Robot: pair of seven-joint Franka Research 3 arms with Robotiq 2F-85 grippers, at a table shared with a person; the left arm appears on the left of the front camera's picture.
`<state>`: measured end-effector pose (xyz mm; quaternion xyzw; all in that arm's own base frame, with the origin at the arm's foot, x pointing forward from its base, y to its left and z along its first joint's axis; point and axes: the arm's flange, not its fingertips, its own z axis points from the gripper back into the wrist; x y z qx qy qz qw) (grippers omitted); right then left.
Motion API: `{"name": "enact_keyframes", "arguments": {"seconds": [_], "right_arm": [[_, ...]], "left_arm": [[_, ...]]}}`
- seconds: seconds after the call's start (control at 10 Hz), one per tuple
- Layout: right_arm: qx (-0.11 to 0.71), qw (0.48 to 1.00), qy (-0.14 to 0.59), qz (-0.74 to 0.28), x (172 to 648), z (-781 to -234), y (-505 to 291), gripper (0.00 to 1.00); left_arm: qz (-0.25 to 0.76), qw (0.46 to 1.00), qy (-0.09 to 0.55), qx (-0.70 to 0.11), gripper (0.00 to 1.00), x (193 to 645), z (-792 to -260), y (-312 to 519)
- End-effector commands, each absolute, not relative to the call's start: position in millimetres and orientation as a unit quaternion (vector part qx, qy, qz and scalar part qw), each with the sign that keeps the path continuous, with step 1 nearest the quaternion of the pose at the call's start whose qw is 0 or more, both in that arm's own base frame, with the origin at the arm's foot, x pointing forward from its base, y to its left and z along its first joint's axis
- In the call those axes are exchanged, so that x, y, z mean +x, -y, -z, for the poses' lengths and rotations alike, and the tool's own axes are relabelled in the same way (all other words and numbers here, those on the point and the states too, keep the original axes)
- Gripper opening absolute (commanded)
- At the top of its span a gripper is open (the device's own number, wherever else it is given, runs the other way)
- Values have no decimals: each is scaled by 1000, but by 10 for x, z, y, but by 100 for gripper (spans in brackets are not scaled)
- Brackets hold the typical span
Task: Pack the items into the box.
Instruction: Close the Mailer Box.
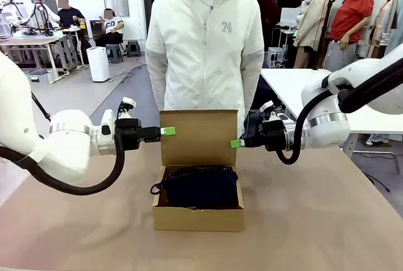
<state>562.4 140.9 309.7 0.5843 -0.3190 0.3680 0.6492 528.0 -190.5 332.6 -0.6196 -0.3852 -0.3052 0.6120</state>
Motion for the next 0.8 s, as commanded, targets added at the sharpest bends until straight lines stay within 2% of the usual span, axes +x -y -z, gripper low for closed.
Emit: {"name": "enact_keyframes", "arguments": {"seconds": [0.0,0.3,0.7], "right_arm": [[551,645,372,-378,5391,-3126,-1530,100],[532,649,386,-382,5405,-3087,-1627,100],[529,656,375,-386,5431,-3050,-1682,100]], "left_arm": [[352,599,394,-601,100,5155,-3286,1918],[425,585,387,-572,100,5104,-3212,1969],[431,573,392,-576,100,5109,-3182,1975]]}}
